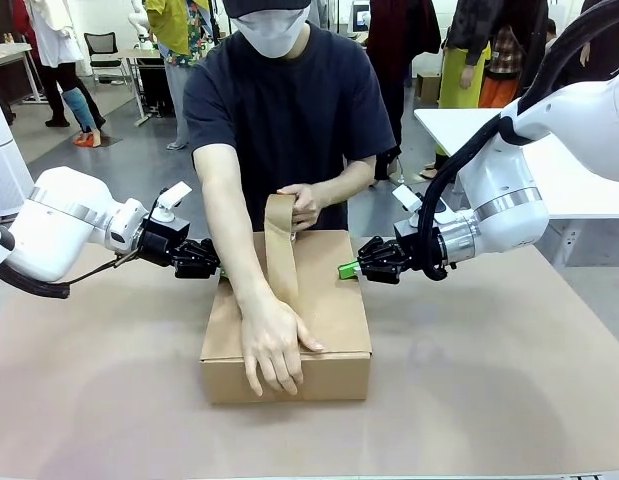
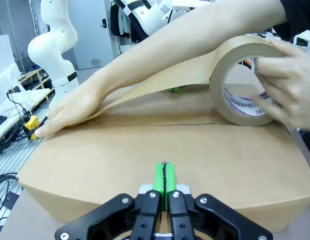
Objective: Wrap the clocks to prevent damage.
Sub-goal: After the human seals the box with tape, release both hands from the side flaps of the Package Box.
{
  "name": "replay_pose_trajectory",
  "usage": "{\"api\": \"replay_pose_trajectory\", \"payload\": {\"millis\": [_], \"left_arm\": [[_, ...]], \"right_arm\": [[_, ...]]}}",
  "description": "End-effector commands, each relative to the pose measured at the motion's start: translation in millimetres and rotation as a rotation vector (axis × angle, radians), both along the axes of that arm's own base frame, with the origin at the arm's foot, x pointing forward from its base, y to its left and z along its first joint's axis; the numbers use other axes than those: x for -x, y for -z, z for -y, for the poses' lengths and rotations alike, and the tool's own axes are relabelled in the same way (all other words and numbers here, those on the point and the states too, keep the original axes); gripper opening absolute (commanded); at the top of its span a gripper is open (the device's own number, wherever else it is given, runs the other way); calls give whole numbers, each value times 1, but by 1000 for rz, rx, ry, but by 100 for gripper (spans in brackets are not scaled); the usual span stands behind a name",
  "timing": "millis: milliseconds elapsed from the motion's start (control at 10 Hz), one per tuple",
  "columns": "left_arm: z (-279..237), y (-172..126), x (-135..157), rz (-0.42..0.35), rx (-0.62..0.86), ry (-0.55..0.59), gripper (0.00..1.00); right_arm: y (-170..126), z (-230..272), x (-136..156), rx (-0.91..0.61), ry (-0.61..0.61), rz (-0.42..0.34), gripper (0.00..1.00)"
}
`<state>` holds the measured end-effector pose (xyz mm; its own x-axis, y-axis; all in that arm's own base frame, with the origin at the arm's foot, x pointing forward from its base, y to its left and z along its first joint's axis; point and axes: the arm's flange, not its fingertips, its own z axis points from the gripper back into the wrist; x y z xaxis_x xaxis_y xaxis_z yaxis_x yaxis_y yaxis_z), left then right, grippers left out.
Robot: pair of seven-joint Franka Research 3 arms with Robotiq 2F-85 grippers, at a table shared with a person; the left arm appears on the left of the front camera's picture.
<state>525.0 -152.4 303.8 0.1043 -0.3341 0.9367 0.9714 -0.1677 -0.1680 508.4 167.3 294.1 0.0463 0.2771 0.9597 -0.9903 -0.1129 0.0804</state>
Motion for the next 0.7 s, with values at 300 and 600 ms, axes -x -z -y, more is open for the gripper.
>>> {"api": "replay_pose_trajectory", "payload": {"millis": [300,600], "left_arm": [[1,2,0,2,-8,-3,0],[1,2,0,2,-8,-3,0]], "right_arm": [[2,-1,1,3,5,-2,1],[2,-1,1,3,5,-2,1]]}}
